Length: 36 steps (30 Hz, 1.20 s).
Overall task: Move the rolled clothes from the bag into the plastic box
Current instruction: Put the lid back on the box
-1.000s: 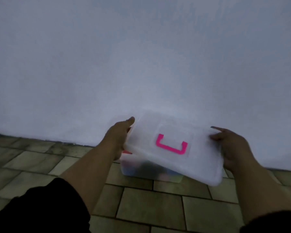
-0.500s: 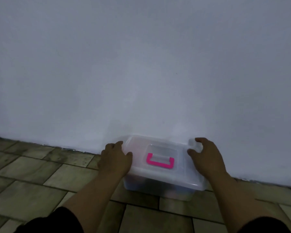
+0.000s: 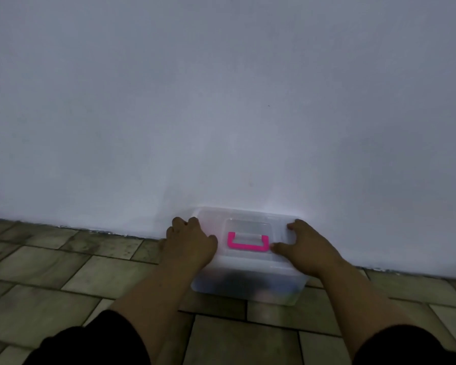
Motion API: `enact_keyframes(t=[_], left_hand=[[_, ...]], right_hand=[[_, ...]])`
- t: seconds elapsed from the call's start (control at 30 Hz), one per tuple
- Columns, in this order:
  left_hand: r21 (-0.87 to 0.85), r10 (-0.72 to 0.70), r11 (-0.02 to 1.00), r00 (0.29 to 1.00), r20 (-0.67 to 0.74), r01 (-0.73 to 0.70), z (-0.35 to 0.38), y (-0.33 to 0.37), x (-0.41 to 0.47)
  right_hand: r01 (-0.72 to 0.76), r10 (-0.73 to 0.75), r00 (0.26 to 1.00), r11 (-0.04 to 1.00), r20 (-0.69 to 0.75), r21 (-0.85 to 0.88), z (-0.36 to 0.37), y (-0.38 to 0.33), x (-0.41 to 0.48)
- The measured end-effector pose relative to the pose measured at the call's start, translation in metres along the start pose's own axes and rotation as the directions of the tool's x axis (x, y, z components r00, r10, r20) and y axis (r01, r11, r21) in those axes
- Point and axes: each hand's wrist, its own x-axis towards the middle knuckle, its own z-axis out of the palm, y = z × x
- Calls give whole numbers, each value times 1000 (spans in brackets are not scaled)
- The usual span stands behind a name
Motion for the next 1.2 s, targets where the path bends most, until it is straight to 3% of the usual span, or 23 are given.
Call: enact_keyframes(t=[0.17,0.43,0.63,0.83,1.0,1.1,1.2], left_hand=[[23,-18,1000,995,102,16,-10,2,18],[194,70,977,994,86,-86,-5,11,27],[198,88,975,993,81,-103,-4,9,31],[111,-14,994,999,32,10,-3,10,26],[-125,-256,954,957,133,272,-3,6,30],[-167,-308,926,934,182,339,-4,8,34],[-186,-319,920,934,163,346,-2,8,34]], right_hand=[[-12,23,997,989,-70,147,4,3,1],[-165,160,986,979,-49,-122,1,-3,10],[-259,221,960,933,-170,-251,14,-17,11],[-341,332,916,940,-225,-4,12,-15,3],[-561,600,797,777,-69,286,6,-15,8],[-568,612,789,758,-48,320,4,-13,10],[-536,588,799,792,-127,291,7,-12,10]])
